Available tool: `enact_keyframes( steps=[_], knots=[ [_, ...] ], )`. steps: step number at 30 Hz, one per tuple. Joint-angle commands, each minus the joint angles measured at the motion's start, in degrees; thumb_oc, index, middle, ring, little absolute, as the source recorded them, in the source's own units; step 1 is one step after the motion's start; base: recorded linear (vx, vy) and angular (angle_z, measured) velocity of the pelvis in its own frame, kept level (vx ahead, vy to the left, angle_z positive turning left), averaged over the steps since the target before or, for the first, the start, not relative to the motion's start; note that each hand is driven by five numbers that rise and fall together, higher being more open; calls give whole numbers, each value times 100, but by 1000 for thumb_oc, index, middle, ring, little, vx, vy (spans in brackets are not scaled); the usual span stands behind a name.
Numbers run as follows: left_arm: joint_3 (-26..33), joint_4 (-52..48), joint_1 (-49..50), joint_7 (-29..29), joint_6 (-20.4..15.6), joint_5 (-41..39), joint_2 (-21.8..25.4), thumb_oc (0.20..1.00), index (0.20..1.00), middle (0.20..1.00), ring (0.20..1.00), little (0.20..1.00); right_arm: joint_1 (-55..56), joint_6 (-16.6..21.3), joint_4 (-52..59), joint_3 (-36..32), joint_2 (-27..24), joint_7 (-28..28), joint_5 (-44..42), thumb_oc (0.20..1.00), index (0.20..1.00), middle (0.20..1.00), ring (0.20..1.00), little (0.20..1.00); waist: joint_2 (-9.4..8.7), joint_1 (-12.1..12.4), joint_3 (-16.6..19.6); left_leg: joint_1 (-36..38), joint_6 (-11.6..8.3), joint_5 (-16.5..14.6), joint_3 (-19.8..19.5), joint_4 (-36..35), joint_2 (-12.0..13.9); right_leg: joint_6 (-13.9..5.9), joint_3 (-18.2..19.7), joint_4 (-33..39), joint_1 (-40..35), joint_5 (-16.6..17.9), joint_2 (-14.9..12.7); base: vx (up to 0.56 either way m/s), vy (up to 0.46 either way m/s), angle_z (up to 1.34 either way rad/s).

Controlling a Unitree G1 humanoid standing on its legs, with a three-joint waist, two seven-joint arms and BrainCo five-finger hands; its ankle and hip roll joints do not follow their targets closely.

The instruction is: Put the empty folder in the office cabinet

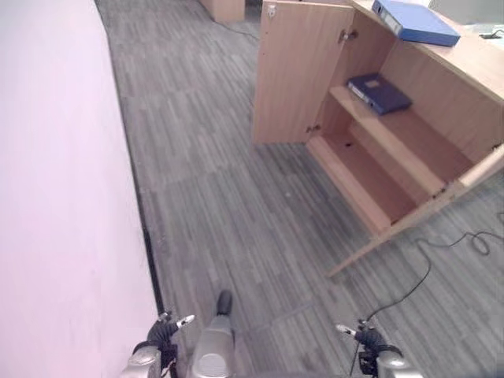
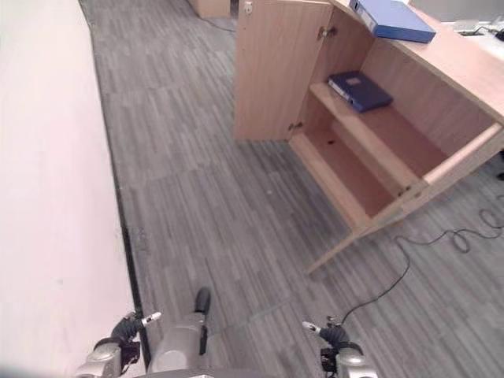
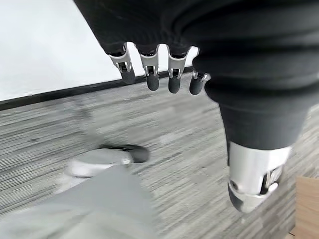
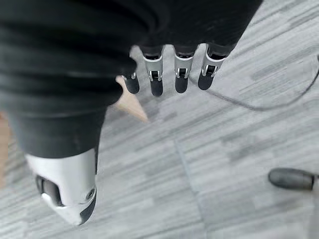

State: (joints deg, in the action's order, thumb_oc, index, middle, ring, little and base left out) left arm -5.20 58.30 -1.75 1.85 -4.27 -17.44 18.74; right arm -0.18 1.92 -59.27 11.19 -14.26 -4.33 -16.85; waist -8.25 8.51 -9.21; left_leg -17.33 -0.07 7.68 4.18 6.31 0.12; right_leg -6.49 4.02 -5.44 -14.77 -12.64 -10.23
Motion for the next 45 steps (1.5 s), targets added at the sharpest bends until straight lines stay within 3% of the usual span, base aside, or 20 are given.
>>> enact_keyframes(
  steps=[1, 2, 4, 6, 8, 11, 12, 15, 18, 22, 26, 27, 29, 30, 32, 34, 39, 41, 43, 45],
  knots=[
    [-149, -267, 39, 28, -111, 173, 168, 1000, 1000, 1000, 1000, 1000, -241, 100, 157, -171, -274, 37, -83, 1000, 1000, 1000, 1000, 1000, 134, 150, 6, -647, -511, 605, -38, -323, 608, -243, 102, -286, -399, 897, 161, 405, 349, 15],
    [-148, -281, -14, 37, -83, 151, 240, 1000, 1000, 1000, 1000, 1000, -328, 77, 133, -188, -214, 42, -115, 1000, 1000, 1000, 1000, 1000, 108, 104, -52, -367, -368, 391, 124, -428, 534, -468, 53, -1121, -37, 1825, 111, 261, 272, 15],
    [-159, -396, -97, 80, -96, 46, 327, 1000, 1000, 1000, 1000, 1000, -451, 86, 162, -190, -171, 19, -145, 1000, 1000, 1000, 1000, 1000, 308, 10, -191, 1, -203, 201, 213, -612, 608, -653, -246, -2312, 652, 2514, 159, 246, 299, -4],
    [-162, -466, -176, 114, -105, 16, 349, 1000, 1000, 1000, 1000, 1000, -547, 95, 219, -213, -165, -2, -151, 1000, 1000, 1000, 1000, 1000, 571, -131, -295, 428, -98, 58, 215, -830, 658, -715, -487, -2943, 1198, 2424, 307, 259, 306, 6],
    [-137, -429, -243, 166, -140, -5, 325, 1000, 1000, 1000, 1000, 1000, -583, 100, 216, -247, -178, -51, -167, 1000, 1000, 1000, 1000, 1000, 761, -320, -429, 865, -27, -119, 137, -974, 557, -576, -665, -3300, 1836, 1997, 458, 373, 352, 7],
    [-106, -462, -256, 223, -140, -85, 300, 1000, 1000, 1000, 1000, 1000, -579, 113, 99, -366, -201, -125, -271, 1000, 1000, 1000, 1000, 1000, 832, -484, -602, 1433, -26, -420, 135, -1030, 432, -411, -1273, -2662, 2349, 1435, 229, 435, 144, -9],
    [-141, -416, -288, 206, -142, -67, 265, 1000, 1000, 1000, 1000, 1000, -601, 102, -86, -441, -231, -159, -330, 1000, 1000, 1000, 1000, 1000, 842, -570, -648, 1710, -54, -600, 130, -1059, 359, -274, -1488, -1843, 2431, 1168, 231, 394, 28, -8],
    [-162, -392, -328, 194, -137, -33, 233, 1000, 1000, 1000, 1000, 1000, -584, 81, -277, -549, -262, -176, -397, 1000, 1000, 1000, 1000, 1000, 835, -706, -640, 2029, -98, -794, 89, -1119, 281, -259, -1554, -969, 2561, 1333, 267, 404, -31, 6],
    [-144, -327, -415, 211, -158, 133, 210, 1000, 1000, 1000, 1000, 1000, -381, -29, -768, -657, -225, -189, -257, 1000, 1000, 1000, 1000, 1000, 810, -942, -614, 2558, -225, -1220, 117, -1131, 255, -377, -1963, 136, 2764, 1858, 82, 435, -87, 12],
    [-188, -395, -364, 178, -191, 243, 200, 1000, 1000, 1000, 1000, 1000, -15, -144, -1188, -837, -198, -191, -102, 1000, 1000, 1000, 1000, 1000, 853, -1155, -532, 2961, -291, -1502, 164, -1131, 293, -438, -1981, 225, 2868, 2078, -61, 431, -86, 1],
    [-320, -463, -182, 62, -168, 353, 73, 1000, 1000, 1000, 1000, 1000, 485, -221, -1628, -1126, -316, -135, -117, 1000, 1000, 1000, 1000, 1000, 1052, -1533, -311, 3361, -405, -1858, 268, -727, 423, -231, -1936, 99, 2598, 2065, -31, 390, -44, 3],
    [-320, -463, -182, 62, -168, 353, 72, 1000, 1000, 1000, 1000, 1000, 485, -221, -1628, -1126, -317, -135, -117, 1000, 1000, 1000, 1000, 1000, 1054, -1534, -309, 3357, -406, -1862, 268, -722, 425, -230, -1937, 97, 2600, 2064, -30, 282, -69, -32],
    [-317, -528, -194, 40, -171, 198, -5, 1000, 1000, 1000, 1000, 1000, 479, -222, -1690, -1144, -389, -81, -148, 1000, 1000, 1000, 1000, 1000, 1216, -1695, -276, 3106, -703, -1424, 505, 416, 756, 37, -1923, -35, 2400, 1703, 222, 267, -107, -31],
    [-314, -527, -196, 40, -171, 197, 0, 1000, 1000, 1000, 1000, 1000, 475, -222, -1691, -1142, -384, -81, -148, 1000, 1000, 1000, 1000, 1000, 1191, -1715, -253, 3064, -702, -1392, 481, 410, 732, 41, -1936, -23, 2424, 1721, 193, 153, -115, -20],
    [-351, -581, -291, 43, -158, 85, -49, 1000, 1000, 1000, 1000, 1000, 390, -200, -1610, -1177, -412, -109, -249, 1000, 1000, 1000, 1000, 1000, 1069, -1742, -379, 2447, -816, -830, 387, 1913, 857, 332, -1834, -36, 2168, 1483, 279, 199, -162, -32],
    [-419, -543, -425, 139, -169, 22, -101, 1000, 1000, 1000, 1000, 1000, 306, -162, -1501, -1216, -451, -132, -490, 1000, 1000, 1000, 1000, 1000, 933, -1699, -537, 2009, -789, -588, 289, 2733, 914, 510, -1587, -37, 1886, 1264, 349, 320, -90, -40],
    [-458, -593, -471, 185, -181, -49, -140, 1000, 1000, 1000, 1000, 1000, 404, -87, -1195, -1228, -443, -93, -754, 1000, 1000, 1000, 1000, 1000, 769, -1516, -582, 1445, -637, -420, -8, 1774, 1275, 429, -932, 15, 1453, 978, 273, 308, 108, -50],
    [-488, -585, -443, 208, -150, -36, -150, 1000, 1000, 1000, 1000, 1000, 474, -101, -1163, -1168, -408, -104, -762, 1000, 1000, 1000, 1000, 1000, 914, -1383, -591, 1210, -739, -162, -560, 239, 1514, 310, -522, -95, 1260, 656, 373, 547, 355, -48],
    [-474, -503, -444, 229, -153, -77, -166, 1000, 1000, 1000, 1000, 1000, 503, -103, -1159, -1133, -385, -126, -752, 1000, 1000, 1000, 1000, 1000, 1025, -1282, -587, 927, -851, 221, -931, -396, 1658, 282, -226, -251, 1106, 385, 445, 552, 313, -59],
    [-468, -472, -437, 237, -168, -90, -175, 1000, 1000, 1000, 1000, 1000, 529, -102, -1158, -1117, -350, -149, -758, 1000, 1000, 1000, 1000, 1000, 1010, -1222, -609, 782, -890, 260, -1037, -657, 1664, 283, -48, -364, 984, 184, 422, 438, 182, -71]
  ],
)
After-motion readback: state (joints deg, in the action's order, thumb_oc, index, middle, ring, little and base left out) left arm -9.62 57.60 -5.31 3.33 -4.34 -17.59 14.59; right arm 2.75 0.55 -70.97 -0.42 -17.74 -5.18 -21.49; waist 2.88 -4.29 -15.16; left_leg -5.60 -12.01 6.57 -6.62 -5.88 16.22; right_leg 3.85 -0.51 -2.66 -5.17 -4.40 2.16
